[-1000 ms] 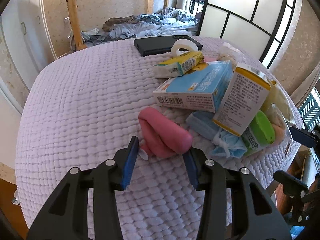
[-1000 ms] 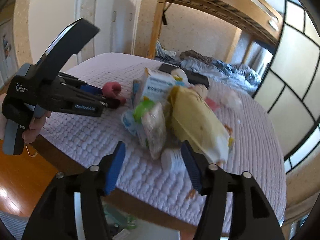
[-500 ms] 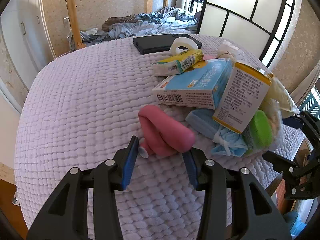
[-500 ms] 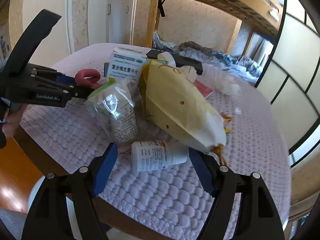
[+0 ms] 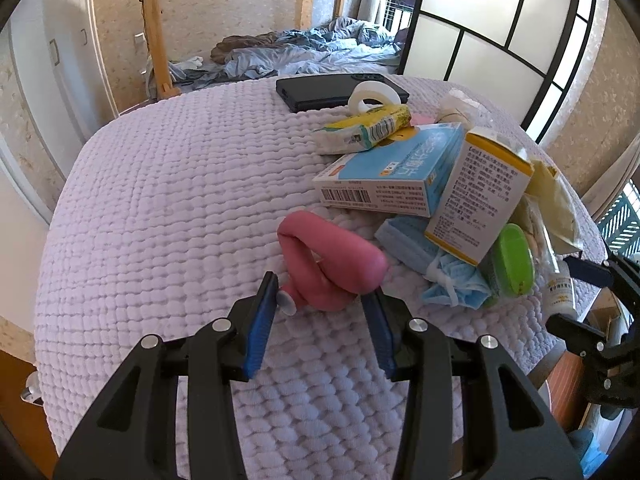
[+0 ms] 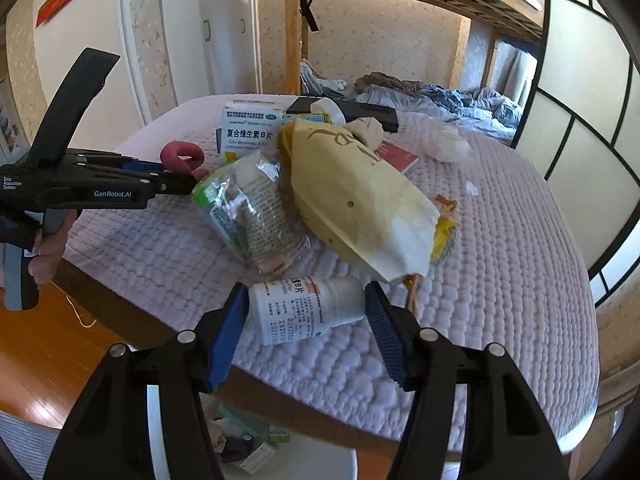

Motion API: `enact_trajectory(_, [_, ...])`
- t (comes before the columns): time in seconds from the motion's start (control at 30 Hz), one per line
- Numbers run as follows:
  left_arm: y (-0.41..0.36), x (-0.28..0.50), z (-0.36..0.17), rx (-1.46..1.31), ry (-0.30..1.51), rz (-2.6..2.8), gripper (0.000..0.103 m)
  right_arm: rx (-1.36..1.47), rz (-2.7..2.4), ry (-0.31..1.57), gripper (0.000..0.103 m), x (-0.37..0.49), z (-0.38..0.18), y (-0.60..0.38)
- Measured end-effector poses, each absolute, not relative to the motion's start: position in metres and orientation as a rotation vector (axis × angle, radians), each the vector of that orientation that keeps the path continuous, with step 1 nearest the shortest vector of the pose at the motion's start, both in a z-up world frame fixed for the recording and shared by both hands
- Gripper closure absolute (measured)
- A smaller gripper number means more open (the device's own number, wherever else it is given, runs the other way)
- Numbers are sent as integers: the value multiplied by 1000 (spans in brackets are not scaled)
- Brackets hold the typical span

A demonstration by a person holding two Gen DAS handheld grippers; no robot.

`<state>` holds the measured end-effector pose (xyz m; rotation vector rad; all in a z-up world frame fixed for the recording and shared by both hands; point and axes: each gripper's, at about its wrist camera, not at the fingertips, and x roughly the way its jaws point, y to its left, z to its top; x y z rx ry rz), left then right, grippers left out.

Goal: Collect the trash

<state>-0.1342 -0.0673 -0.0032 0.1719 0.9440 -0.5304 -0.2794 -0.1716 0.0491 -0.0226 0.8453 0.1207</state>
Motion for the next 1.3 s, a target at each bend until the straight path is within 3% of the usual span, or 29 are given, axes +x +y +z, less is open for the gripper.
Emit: enact_trajectory(1.3, [-46, -224, 16, 161, 962, -538, 58, -11, 147, 839, 44, -335, 75, -149])
